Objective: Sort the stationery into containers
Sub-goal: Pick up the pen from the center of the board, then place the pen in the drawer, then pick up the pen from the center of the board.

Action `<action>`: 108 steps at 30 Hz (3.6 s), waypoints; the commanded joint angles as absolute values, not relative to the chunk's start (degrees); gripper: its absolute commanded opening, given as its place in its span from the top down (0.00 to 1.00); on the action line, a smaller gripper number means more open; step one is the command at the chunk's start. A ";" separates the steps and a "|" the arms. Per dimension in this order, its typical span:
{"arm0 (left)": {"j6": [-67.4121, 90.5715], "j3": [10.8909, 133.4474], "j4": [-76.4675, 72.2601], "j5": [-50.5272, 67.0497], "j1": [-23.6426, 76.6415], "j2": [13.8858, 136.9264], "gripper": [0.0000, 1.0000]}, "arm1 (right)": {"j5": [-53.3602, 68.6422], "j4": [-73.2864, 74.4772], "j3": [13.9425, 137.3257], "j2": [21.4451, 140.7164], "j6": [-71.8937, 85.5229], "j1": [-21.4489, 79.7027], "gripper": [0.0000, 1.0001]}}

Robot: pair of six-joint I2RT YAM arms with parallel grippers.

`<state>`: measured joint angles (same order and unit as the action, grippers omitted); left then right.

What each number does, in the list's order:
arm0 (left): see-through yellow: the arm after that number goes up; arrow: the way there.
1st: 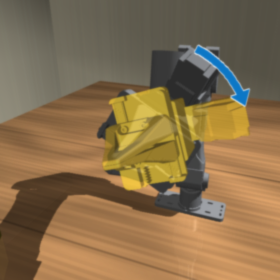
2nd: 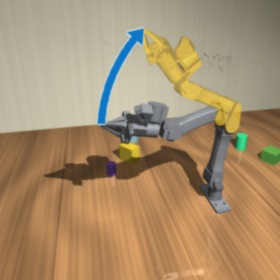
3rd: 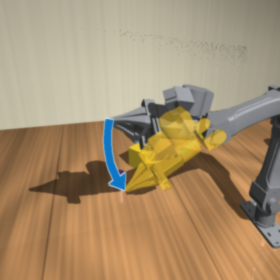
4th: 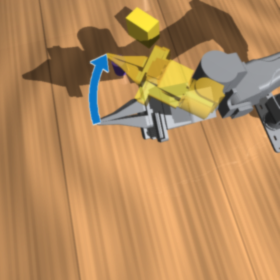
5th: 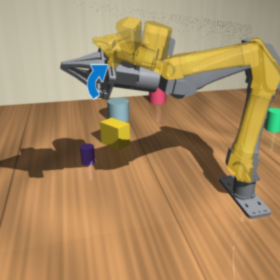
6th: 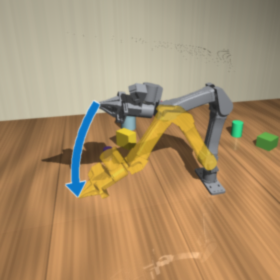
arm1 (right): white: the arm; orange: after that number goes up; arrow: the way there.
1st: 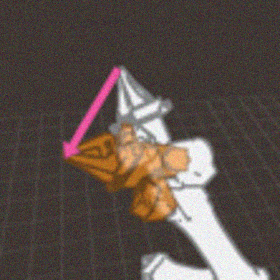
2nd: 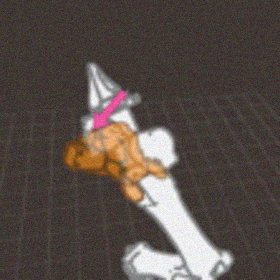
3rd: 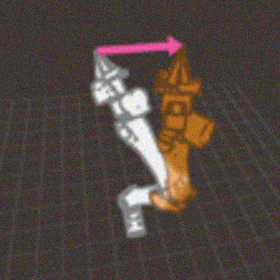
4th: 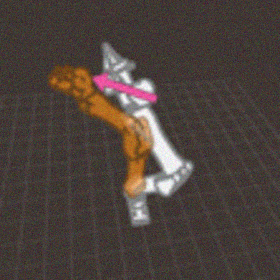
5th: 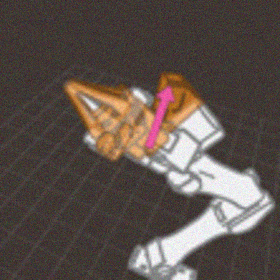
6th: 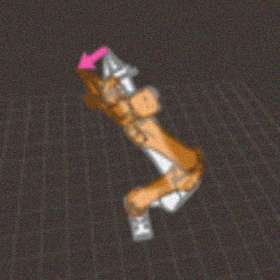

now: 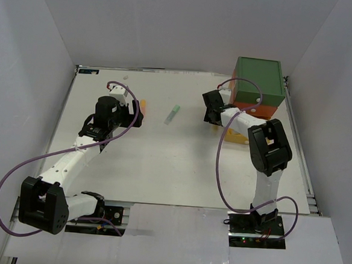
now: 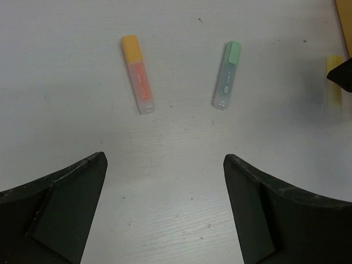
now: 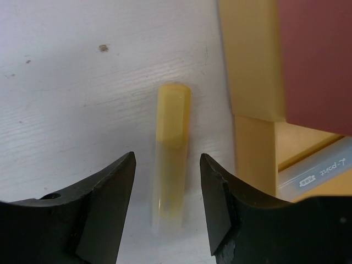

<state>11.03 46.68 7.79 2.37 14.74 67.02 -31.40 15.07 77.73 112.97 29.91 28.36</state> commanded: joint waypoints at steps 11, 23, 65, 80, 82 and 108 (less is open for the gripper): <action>11.25 48.96 8.09 2.64 14.85 65.30 0.02 | -29.27 14.24 77.17 114.87 33.40 29.35 0.59; 11.25 48.78 8.09 2.46 14.85 65.39 0.02 | -28.39 13.45 74.80 110.15 32.87 31.90 0.89; 12.48 49.22 8.79 1.49 14.85 67.23 0.02 | -21.62 -7.64 44.57 78.49 63.82 6.59 0.53; 19.49 51.14 11.15 -3.51 14.85 75.82 0.02 | -8.80 -12.38 34.20 60.22 32.74 6.59 0.09; 21.09 53.95 12.30 -4.74 14.85 78.82 0.02 | -7.21 -12.92 31.66 55.56 29.55 6.59 0.10; 20.13 83.94 20.30 -16.88 18.19 117.16 0.33 | 2.72 -17.84 20.48 37.79 20.13 9.14 0.10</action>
